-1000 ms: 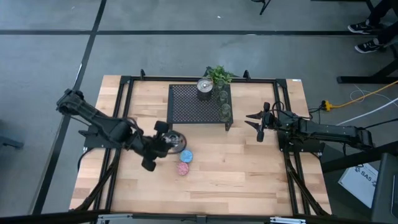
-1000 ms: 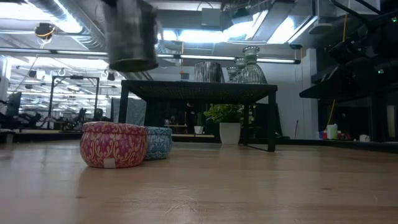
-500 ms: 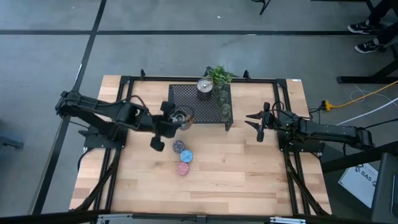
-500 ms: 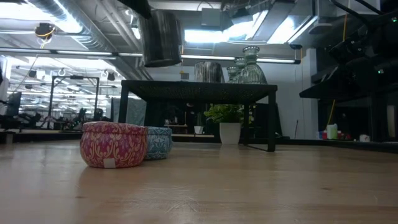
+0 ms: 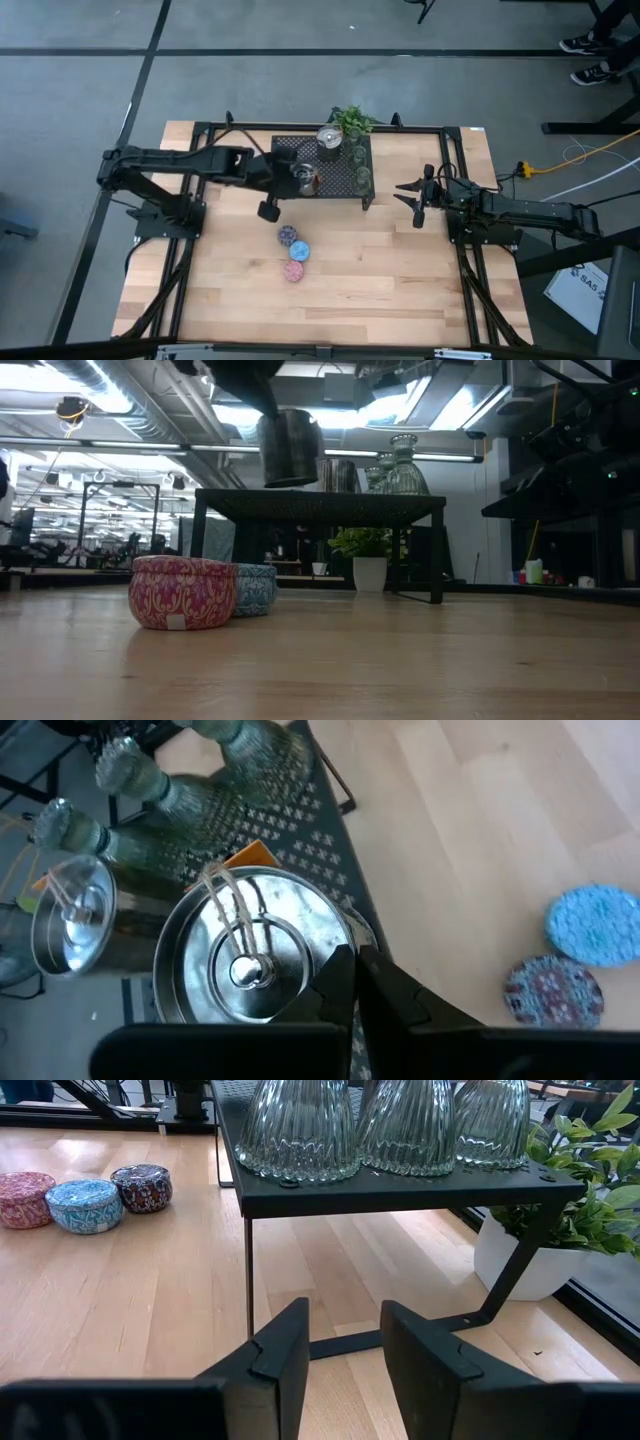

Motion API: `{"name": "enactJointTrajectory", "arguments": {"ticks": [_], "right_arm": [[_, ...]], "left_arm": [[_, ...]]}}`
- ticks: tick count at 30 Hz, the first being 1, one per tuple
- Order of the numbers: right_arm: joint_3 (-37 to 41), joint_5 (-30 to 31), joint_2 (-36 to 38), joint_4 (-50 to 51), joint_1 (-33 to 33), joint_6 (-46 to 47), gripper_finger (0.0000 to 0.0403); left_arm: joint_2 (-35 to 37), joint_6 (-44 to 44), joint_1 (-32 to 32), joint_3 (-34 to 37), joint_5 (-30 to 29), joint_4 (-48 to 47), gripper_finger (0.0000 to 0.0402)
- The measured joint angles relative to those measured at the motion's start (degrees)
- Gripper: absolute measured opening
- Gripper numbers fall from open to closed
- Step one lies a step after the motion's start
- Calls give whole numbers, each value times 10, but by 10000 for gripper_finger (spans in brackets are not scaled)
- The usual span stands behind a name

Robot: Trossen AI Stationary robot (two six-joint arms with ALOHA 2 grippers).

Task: Pick & Place candle stick holders
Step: Put the silver scented candle aligned with the other silver scented candle on the shelf

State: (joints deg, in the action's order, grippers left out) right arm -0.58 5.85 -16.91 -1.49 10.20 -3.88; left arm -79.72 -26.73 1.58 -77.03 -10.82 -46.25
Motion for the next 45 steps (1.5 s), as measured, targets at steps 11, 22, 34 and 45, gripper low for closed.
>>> {"name": "enactJointTrajectory", "arguments": {"ticks": [11,22,34,45], "right_arm": [[0,0,0,0,0,0,128],[0,0,0,0,0,0,128],[0,0,0,0,0,0,128],[0,0,0,0,0,0,128]], "left_arm": [[-117,-41,21,-127,17,-33,2],[-183,-56,46,-195,22,-59,2],[-182,-20,79,-196,92,-71,5],[-182,-19,80,-196,97,-35,21]]}}
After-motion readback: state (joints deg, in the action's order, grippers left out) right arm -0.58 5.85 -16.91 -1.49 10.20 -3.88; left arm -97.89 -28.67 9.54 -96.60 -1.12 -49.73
